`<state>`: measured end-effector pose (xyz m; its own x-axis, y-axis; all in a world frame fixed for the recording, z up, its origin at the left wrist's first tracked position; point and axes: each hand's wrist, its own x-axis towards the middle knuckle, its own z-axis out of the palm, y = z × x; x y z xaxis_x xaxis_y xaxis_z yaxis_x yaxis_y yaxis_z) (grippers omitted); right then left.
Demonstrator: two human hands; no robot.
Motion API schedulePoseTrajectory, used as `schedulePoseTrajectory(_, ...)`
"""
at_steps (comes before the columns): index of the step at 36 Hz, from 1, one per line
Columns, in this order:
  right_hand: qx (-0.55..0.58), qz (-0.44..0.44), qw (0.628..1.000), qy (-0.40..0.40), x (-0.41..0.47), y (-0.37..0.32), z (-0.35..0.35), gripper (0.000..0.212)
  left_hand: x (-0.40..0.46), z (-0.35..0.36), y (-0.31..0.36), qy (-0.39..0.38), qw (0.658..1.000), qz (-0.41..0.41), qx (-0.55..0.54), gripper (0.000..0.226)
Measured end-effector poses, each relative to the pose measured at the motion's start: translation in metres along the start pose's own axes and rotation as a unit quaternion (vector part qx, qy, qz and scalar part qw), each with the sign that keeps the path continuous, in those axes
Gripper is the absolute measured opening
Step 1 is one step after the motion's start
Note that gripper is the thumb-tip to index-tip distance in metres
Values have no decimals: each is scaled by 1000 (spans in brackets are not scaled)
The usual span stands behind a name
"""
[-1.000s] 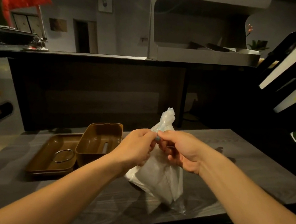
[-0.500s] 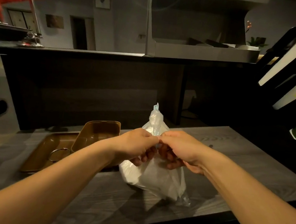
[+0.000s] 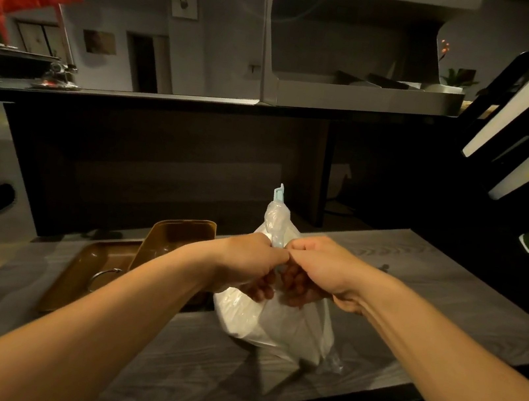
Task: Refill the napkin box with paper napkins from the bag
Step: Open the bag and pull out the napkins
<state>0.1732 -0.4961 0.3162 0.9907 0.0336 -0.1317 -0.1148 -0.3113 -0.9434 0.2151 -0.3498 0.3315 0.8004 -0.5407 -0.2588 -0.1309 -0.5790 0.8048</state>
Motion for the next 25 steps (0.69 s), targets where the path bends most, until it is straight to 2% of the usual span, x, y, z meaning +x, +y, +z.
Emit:
schedulePoseTrajectory(9, 10, 3, 1000, -6, 1, -1, 0, 20, -4, 0, 5, -8, 1000, -10, 10, 23)
schedulePoseTrajectory(21, -2, -6, 1000, -18, 3, 2, -2, 25, -4, -2, 3, -13, 1000, -21, -7, 19)
schedulePoseTrajectory(25, 12, 0, 999, -33, 2, 4, -2, 26, -3, -9, -4, -29, 999, -12, -37, 25)
